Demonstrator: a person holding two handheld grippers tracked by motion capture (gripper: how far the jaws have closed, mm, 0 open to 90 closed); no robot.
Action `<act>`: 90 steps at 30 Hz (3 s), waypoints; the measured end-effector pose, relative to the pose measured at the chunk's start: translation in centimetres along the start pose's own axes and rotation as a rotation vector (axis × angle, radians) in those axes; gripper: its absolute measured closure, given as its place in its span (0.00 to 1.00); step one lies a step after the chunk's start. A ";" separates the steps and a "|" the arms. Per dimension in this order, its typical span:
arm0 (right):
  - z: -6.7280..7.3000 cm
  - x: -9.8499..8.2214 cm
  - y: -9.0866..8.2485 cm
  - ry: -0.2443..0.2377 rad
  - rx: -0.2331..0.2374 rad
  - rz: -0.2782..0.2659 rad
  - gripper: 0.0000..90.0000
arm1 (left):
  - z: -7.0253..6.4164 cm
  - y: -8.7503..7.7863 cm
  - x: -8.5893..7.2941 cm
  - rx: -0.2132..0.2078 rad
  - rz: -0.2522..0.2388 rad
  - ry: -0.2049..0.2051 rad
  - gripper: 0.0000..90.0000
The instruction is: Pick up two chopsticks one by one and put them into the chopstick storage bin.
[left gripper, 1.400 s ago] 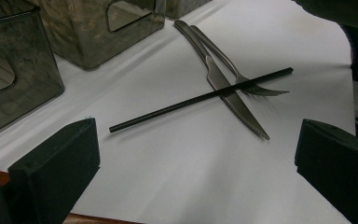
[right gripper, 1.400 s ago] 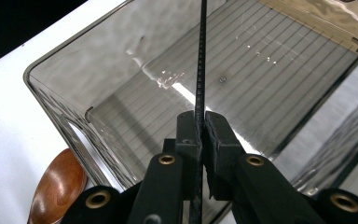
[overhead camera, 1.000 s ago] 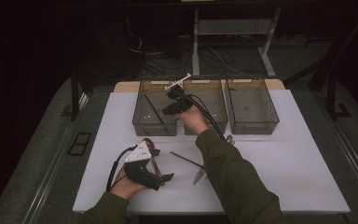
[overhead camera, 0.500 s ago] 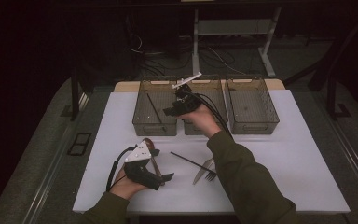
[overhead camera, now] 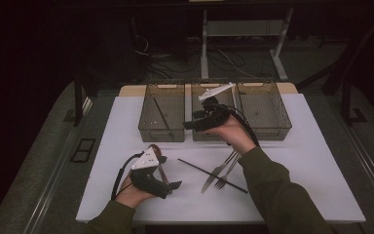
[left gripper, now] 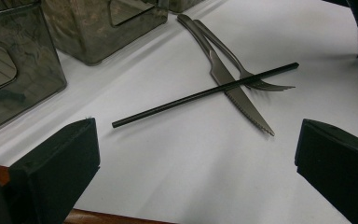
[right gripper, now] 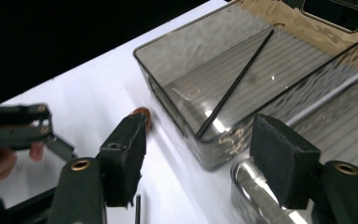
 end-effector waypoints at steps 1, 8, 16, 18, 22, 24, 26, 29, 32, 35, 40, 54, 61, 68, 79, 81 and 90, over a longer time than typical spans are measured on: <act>0.0 -0.3 -0.3 -0.008 -0.002 -0.002 0.39 | 0.0 0.0 0.0 0.000 0.002 0.000 0.00; -0.1 -2.2 -2.2 -0.022 0.018 -0.008 0.39 | 0.0 0.0 -0.1 0.001 0.005 -0.003 0.00; -0.4 -4.4 -3.8 -0.013 0.039 -0.025 0.39 | 0.1 0.1 0.0 0.006 -0.001 -0.007 0.00; -0.5 -5.1 -4.2 -0.009 0.042 -0.021 0.39 | 0.1 0.0 0.0 0.008 -0.002 -0.009 0.00; -0.4 -6.5 -4.8 -0.018 0.047 -0.014 0.39 | 0.1 0.0 0.0 0.009 0.002 -0.004 0.00; -0.2 -7.0 -5.2 -0.023 0.055 -0.013 0.39 | 0.1 0.0 -0.1 0.009 0.001 -0.007 0.00; -0.1 -7.6 -5.5 -0.030 0.050 -0.007 0.39 | 0.1 0.0 -0.1 0.009 0.002 -0.006 0.00; 0.0 -8.4 -6.0 -0.038 0.045 -0.011 0.40 | 0.2 0.0 0.0 0.010 0.000 -0.006 0.00; 0.0 -9.4 -6.5 -0.036 0.046 0.006 0.40 | 0.1 0.0 0.0 0.011 -0.002 -0.003 0.00; -0.1 -10.5 -7.1 -0.047 0.029 0.020 0.43 | 0.2 -0.1 0.0 0.009 0.003 0.002 0.00; -0.3 -12.2 -8.2 -0.048 0.027 0.034 0.50 | 0.1 -0.1 0.0 0.009 0.001 -0.003 0.00; -0.2 -16.5 -9.8 -0.056 0.015 0.121 0.70 | 0.2 0.0 -0.1 0.013 0.005 -0.004 0.00; -0.1 -18.0 -9.6 -0.066 -0.002 0.147 0.78 | 0.1 0.0 -0.1 0.015 0.007 -0.002 0.00; 0.0 -18.7 -8.5 -0.081 -0.009 0.198 0.84 | 0.1 0.0 -0.1 0.014 0.008 -0.002 0.00; 0.0 -20.0 -7.2 -0.119 -0.051 0.275 0.88 | 0.0 0.0 -0.1 0.014 0.010 -0.001 0.00; 0.0 -20.2 -7.1 -0.125 -0.059 0.284 0.89 | 0.0 0.0 -0.1 0.013 0.010 -0.001 0.00; -0.1 -20.6 -7.0 -0.162 -0.092 0.298 0.94 | 0.0 0.1 -0.1 0.012 0.010 0.003 0.00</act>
Point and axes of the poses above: each handheld gripper's, and its own axes: y roughly forward along the jaws, x roughly out of its top, z roughly to its left, the point moved 8 cm from there along y, roughly forward along the jaws, and after that the axes turned 10 degrees about y, right-handed, at the moved point
